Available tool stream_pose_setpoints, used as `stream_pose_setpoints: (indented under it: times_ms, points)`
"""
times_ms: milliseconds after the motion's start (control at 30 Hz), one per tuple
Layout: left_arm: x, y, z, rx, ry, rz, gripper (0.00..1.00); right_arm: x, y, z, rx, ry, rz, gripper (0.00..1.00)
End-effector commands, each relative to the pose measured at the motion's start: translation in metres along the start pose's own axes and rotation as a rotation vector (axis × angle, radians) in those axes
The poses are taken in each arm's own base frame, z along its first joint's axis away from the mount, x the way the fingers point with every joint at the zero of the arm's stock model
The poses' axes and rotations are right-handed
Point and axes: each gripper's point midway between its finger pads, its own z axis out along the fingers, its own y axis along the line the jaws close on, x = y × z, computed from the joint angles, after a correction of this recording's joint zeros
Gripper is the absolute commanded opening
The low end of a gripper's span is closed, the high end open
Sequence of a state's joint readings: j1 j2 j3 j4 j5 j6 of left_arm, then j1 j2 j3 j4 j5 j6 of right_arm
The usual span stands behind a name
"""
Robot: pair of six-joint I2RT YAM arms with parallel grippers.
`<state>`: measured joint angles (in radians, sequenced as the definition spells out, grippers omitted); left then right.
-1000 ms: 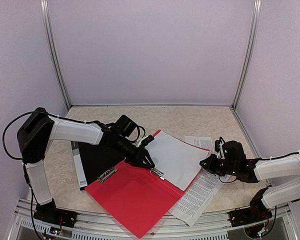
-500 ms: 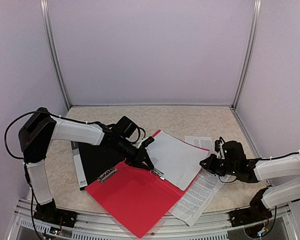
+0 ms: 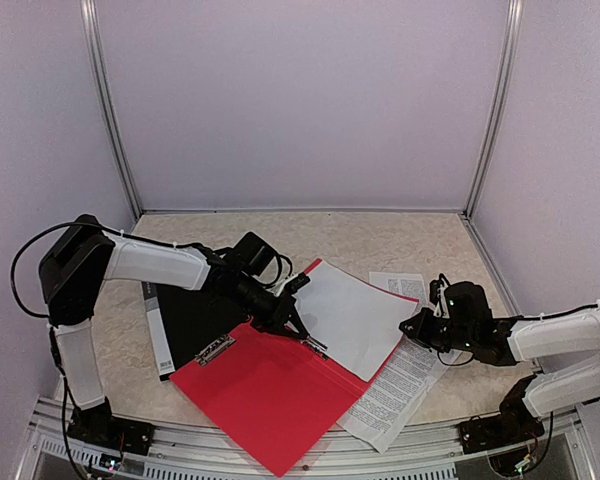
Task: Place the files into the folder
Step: Clamp the file at the center of the board.
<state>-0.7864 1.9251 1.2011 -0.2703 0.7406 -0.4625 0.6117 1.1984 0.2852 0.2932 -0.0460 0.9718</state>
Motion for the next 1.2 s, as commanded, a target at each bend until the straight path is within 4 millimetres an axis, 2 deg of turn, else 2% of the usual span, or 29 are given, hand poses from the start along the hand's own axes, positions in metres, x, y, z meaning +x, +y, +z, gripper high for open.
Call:
stream_pose_setpoints:
  times_ms: [0,467,833,1167]
  points:
    - [-0.004,-0.001,0.004,0.014,0.007,0.019,0.00,-0.005,-0.001,-0.001,0.014,-0.011,-0.002,0.00]
    - [0.008,0.004,0.020,-0.076,0.090,0.056,0.00,-0.006,0.000,-0.001,0.012,-0.011,-0.004,0.00]
    - [0.025,0.021,0.039,-0.172,0.188,0.066,0.00,-0.007,0.001,-0.001,0.013,-0.011,-0.008,0.00]
    - [0.026,0.027,0.052,-0.205,0.222,0.064,0.00,-0.008,0.003,0.000,0.013,-0.009,-0.012,0.00]
